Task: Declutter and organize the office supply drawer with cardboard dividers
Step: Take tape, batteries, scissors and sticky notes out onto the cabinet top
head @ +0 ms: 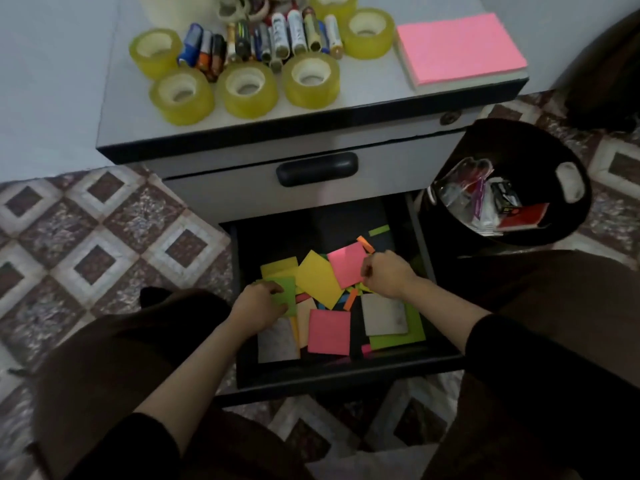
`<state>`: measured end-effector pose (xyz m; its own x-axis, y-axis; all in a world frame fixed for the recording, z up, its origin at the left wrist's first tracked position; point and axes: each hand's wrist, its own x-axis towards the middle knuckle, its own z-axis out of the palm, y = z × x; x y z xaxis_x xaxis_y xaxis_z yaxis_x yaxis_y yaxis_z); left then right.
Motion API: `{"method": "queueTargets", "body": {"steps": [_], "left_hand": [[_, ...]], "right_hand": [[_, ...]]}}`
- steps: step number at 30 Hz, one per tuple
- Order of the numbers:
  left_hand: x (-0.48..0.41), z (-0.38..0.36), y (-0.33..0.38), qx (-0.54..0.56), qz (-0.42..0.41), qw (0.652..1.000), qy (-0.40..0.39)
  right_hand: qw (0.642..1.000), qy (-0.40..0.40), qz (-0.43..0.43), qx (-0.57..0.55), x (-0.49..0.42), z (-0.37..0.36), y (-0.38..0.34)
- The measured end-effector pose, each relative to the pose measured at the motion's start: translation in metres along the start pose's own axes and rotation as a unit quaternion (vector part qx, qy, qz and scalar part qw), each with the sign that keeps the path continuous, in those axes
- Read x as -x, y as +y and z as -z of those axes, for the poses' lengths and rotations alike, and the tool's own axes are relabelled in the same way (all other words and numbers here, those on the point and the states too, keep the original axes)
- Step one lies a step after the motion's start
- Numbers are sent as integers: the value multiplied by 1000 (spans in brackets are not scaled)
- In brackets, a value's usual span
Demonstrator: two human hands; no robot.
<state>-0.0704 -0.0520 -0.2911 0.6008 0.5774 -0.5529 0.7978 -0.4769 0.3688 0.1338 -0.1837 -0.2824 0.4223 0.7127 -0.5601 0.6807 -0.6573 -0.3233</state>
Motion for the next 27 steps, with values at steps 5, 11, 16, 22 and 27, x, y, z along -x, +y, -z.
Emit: {"method": "queueTargets", "body": {"steps": [5, 11, 16, 22, 27], "left_hand": [[-20, -5, -4, -24, -7, 1000, -4], [-31, -20, -7, 30, 45, 998, -39], [-39, -25, -6, 111, 64, 992, -13], [-48, -18, -5, 154, 56, 986, 6], [-54, -11, 0, 175, 27, 984, 11]], "right_hand": [[994, -32, 79, 63, -20, -20, -33], [946, -88, 228, 214, -42, -33, -72], [933, -88, 219, 270, -52, -41, -74], [928, -41, 193, 316, -54, -35, -60], [978, -76, 119, 152, -54, -7, -35]]}}
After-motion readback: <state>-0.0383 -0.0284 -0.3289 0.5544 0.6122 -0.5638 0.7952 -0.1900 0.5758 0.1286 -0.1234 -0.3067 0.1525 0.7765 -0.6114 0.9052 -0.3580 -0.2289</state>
